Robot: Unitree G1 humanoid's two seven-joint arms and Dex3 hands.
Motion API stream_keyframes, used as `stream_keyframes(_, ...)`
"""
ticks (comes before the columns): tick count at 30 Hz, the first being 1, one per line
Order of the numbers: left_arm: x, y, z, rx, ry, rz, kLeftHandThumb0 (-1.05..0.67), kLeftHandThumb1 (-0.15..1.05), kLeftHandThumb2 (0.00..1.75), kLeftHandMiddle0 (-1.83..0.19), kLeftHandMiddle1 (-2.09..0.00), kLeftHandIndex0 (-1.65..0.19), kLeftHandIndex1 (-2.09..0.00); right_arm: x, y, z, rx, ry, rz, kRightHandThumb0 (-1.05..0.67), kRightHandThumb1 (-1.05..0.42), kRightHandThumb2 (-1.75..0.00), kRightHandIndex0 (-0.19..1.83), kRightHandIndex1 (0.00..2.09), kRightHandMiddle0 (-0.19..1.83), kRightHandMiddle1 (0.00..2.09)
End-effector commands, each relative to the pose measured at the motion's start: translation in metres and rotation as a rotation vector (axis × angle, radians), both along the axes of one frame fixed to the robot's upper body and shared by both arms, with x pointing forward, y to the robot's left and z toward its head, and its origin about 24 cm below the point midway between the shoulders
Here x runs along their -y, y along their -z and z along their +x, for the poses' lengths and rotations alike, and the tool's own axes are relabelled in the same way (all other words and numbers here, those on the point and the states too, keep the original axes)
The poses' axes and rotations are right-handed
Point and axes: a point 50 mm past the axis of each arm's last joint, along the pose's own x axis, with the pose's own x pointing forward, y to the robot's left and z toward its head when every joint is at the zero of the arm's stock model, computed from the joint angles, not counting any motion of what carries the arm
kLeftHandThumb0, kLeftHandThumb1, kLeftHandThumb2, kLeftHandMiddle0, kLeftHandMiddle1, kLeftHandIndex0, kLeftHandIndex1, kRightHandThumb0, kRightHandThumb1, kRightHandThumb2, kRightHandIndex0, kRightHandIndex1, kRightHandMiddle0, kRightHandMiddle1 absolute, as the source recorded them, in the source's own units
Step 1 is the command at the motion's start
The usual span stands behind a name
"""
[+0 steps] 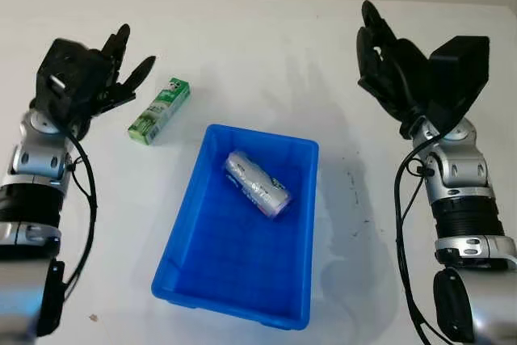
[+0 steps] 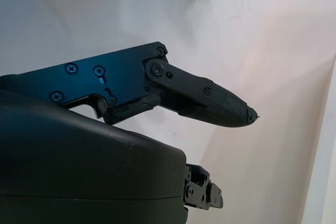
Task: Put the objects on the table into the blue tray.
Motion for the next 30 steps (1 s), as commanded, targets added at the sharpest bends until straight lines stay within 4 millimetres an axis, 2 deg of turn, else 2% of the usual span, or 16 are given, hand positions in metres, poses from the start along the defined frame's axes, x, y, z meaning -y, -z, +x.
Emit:
stream_keyframes(1, 0.0, -0.027, 0.0, 0.038, -0.019, 0.131, -0.7, 1.05, 0.29, -0.02, -0.1, 0.08, -0.08, -0.003, 0.001, -0.002, 0.003, -0.009, 0.003, -0.66, -1.05, -0.76, -0.19, 0.0, -0.19, 0.0)
stream_keyframes(5, 0.002, -0.045, -0.002, 0.065, -0.019, 0.298, -0.68, 1.05, 0.2, -0.15, -0.11, -0.04, -0.11, -0.004, 0.003, -0.002, -0.001, -0.016, 0.011, -0.66, -1.05, -0.75, -0.19, 0.0, -0.19, 0.0)
stream_keyframes(6, 0.003, -0.05, -0.003, 0.069, -0.014, 0.342, -0.69, 1.05, 0.21, -0.22, -0.3, -0.09, -0.12, -0.005, 0.003, -0.002, -0.002, -0.017, 0.012, -0.66, -1.05, -0.75, -0.19, 0.0, -0.19, 0.0)
stream_keyframes(7, 0.004, -0.054, -0.003, 0.067, -0.014, 0.393, -0.7, 1.05, 0.2, -0.12, -0.82, -0.13, -0.1, -0.005, 0.003, -0.002, -0.003, -0.017, 0.014, -0.65, -1.05, -0.76, -0.19, 0.0, -0.19, 0.0)
stream_keyframes(9, 0.006, -0.06, -0.003, 0.059, -0.029, 0.489, -0.73, 1.05, 0.24, -0.04, -1.5, -0.2, -0.09, -0.006, 0.004, -0.002, -0.003, -0.018, 0.016, -0.65, -1.05, -0.76, -0.19, 0.0, -0.19, 0.0)
stream_keyframes(11, 0.009, -0.064, -0.001, 0.046, -0.039, 0.586, -0.75, 1.05, 0.28, -0.08, -1.93, -0.33, -0.15, -0.006, 0.004, -0.001, -0.002, -0.018, 0.018, -0.64, -1.05, -0.76, -0.19, 0.0, -0.19, 0.0)
stream_keyframes(12, 0.011, -0.065, 0.0, 0.033, -0.047, 0.637, -0.76, 1.05, 0.33, -0.21, -2.03, -0.31, -1.0, -0.006, 0.005, -0.001, 0.0, -0.018, 0.017, -0.65, -1.05, -0.76, -0.19, 0.0, -0.19, 0.0)
stream_keyframes(13, 0.012, -0.065, 0.001, 0.024, -0.053, 0.67, -0.77, 1.05, 0.35, -0.26, -2.06, -0.22, -1.53, -0.006, 0.005, 0.0, 0.001, -0.018, 0.015, -0.65, -1.05, -0.76, -0.19, 0.0, -0.19, 0.0)
stream_keyframes(16, 0.017, -0.064, 0.008, -0.029, -0.077, 0.762, -0.83, 1.05, 0.42, -0.28, -2.09, -0.15, -2.03, -0.008, 0.005, 0.001, -0.001, -0.015, 0.02, -0.65, -1.05, -0.75, -0.19, 0.0, -0.19, 0.0)
stream_keyframes(18, 0.02, -0.063, 0.011, -0.064, -0.08, 0.786, -0.85, 1.05, 0.44, -0.26, -2.09, -0.08, -2.07, -0.008, 0.004, 0.001, -0.002, -0.017, 0.023, -0.65, -1.05, -0.75, -0.19, 0.0, -0.19, 0.0)
stream_keyframes(19, 0.021, -0.063, 0.013, -0.084, -0.075, 0.794, -0.85, 1.05, 0.46, -0.05, -2.09, 0.05, -1.52, -0.009, 0.004, 0.001, -0.002, -0.017, 0.021, -0.65, -1.05, -0.74, -0.19, 0.0, -0.19, 0.0)
stream_keyframes(22, 0.025, -0.06, 0.017, -0.137, -0.059, 0.786, -0.84, 1.05, 0.48, 0.12, -2.09, -0.03, -0.56, -0.008, 0.004, 0.002, -0.004, -0.014, 0.016, -0.65, -1.05, -0.74, -0.19, 0.0, -0.19, 0.0)
stream_keyframes(24, 0.027, -0.058, 0.019, -0.16, -0.054, 0.774, -0.83, 1.05, 0.48, 0.1, -2.09, 0.07, -0.94, -0.008, 0.003, 0.002, -0.003, -0.014, 0.014, -0.65, -1.05, -0.74, -0.19, 0.0, -0.19, 0.0)
stream_keyframes(26, 0.029, -0.055, 0.021, -0.185, -0.058, 0.755, -0.86, 1.05, 0.48, 0.16, -1.65, 0.16, -0.66, -0.008, 0.002, 0.002, -0.001, -0.015, 0.012, -0.65, -1.05, -0.74, -0.19, 0.0, -0.19, 0.0)
stream_keyframes(29, 0.031, -0.049, 0.023, -0.232, -0.053, 0.779, -0.88, 1.05, 0.5, 0.19, -1.73, 0.06, -0.51, -0.009, 0.001, 0.002, 0.001, -0.014, 0.013, -0.65, -1.05, -0.74, -0.19, 0.0, -0.19, 0.0)
stream_keyframes(30, 0.032, -0.048, 0.024, -0.247, -0.049, 0.786, -0.89, 1.05, 0.52, 0.19, -1.91, 0.1, -0.97, -0.01, 0.001, 0.003, 0.002, -0.014, 0.014, -0.65, -1.05, -0.74, -0.19, 0.0, -0.19, 0.0)
